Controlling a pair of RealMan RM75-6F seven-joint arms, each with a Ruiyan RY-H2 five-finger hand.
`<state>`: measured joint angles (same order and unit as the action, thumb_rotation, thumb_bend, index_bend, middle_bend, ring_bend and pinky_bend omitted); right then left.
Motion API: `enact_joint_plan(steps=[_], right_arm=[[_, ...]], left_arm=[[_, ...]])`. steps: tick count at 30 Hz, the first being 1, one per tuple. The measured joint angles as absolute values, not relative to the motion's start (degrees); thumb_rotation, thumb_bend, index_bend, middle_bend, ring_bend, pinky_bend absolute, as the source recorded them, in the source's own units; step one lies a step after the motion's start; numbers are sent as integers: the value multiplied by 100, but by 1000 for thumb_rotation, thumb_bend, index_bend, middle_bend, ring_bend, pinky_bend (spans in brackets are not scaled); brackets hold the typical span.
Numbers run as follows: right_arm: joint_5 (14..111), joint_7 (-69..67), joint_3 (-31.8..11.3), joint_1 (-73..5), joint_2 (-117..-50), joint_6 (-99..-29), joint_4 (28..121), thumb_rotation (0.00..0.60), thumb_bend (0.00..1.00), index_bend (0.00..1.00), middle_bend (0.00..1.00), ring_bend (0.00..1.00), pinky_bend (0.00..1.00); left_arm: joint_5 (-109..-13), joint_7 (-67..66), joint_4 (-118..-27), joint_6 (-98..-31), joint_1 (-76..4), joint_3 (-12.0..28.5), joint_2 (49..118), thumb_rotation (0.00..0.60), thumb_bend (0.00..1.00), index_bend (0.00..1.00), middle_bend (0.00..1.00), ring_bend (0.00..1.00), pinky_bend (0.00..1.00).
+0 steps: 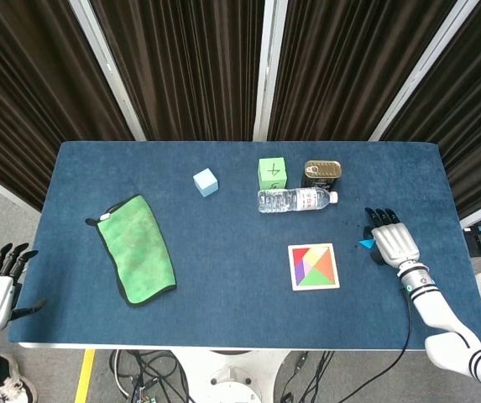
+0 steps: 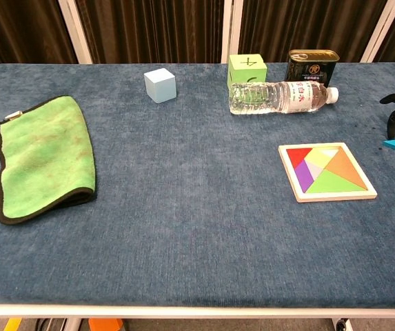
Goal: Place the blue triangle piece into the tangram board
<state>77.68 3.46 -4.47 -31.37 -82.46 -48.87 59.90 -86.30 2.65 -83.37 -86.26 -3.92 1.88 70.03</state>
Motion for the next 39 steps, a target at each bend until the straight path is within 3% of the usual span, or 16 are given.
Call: enact_joint_plan(steps=[24, 39], right_arm=[[7633, 484, -480, -3282, -8228, -4790, 6036, 600, 203, 555, 14, 0, 0], [7768, 302, -520, -3386, -7834, -4861, 6580, 600, 217, 563, 17, 0, 0]], left_arm=[[-8627, 304, -8328, -8584, -399, 171, 6988, 600, 45, 190, 108, 12, 123], [-8627, 356, -8275, -8602, -388, 173, 7005, 600, 44, 190, 108, 12, 123]])
